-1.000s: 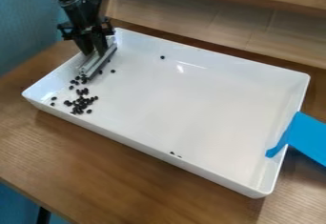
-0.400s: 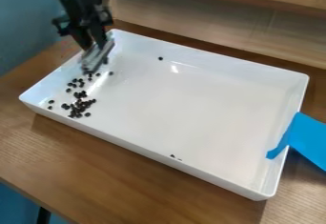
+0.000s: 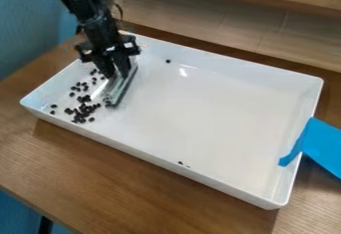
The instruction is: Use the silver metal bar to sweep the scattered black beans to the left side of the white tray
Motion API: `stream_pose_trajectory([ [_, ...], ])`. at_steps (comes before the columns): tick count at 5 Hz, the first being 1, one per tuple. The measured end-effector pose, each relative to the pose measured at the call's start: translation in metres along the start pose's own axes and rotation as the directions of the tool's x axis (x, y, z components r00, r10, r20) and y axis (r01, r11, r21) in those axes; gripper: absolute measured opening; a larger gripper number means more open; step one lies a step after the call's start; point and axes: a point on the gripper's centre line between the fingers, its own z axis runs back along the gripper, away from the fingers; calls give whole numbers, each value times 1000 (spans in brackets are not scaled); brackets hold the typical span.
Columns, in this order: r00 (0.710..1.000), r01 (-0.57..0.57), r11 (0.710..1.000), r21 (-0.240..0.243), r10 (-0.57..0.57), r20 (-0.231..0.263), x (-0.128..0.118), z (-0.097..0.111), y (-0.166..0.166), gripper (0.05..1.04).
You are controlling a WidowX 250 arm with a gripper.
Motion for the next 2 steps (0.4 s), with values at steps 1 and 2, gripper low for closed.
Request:
stream_pose_trajectory([
  [1, 999, 42, 998, -37, -43, -8, -17, 21, -33, 348],
  [2, 997, 75, 996, -54, -76, -10, -35, 43, -71, 348],
])
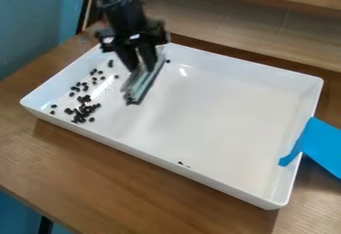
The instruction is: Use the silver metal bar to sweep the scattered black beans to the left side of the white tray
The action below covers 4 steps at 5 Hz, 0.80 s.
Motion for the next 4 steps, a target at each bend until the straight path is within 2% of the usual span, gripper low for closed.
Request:
stream_pose_trajectory([
  [1, 999, 35, 999, 2, -35, -3, -9, 2, -38, 348],
  [2, 998, 58, 998, 33, -59, 14, -16, -9, -62, 348],
  [3, 994, 105, 992, 75, -106, 17, -28, -31, -79, 348],
  [4, 990, 134, 987, 91, -138, 30, -35, -40, -86, 348],
])
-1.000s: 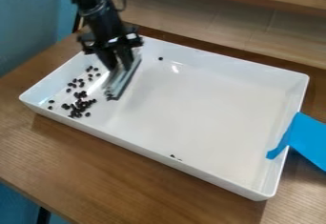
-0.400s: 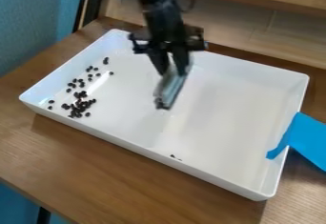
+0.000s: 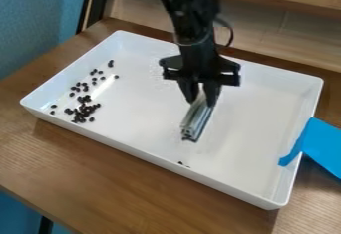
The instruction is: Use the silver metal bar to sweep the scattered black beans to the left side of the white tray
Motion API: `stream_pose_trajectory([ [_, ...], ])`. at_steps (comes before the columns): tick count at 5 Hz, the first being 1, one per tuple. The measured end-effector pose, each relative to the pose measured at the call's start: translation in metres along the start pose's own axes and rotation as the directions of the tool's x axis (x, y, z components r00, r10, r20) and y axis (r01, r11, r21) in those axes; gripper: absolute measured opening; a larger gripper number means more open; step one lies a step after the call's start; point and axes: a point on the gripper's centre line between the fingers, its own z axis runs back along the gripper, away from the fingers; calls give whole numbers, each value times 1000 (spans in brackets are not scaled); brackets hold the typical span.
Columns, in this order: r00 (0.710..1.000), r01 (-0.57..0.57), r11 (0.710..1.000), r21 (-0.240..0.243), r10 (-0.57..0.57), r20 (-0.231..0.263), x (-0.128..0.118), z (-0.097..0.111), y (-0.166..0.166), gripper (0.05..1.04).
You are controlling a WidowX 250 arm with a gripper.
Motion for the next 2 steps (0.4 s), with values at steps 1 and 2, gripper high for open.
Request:
stream_pose_trajectory([
  [1, 999, -36, 999, 35, 37, -36, -3, -19, 3, 386],
  [2, 999, -50, 995, 88, 51, -10, 6, -38, 4, 721],
])
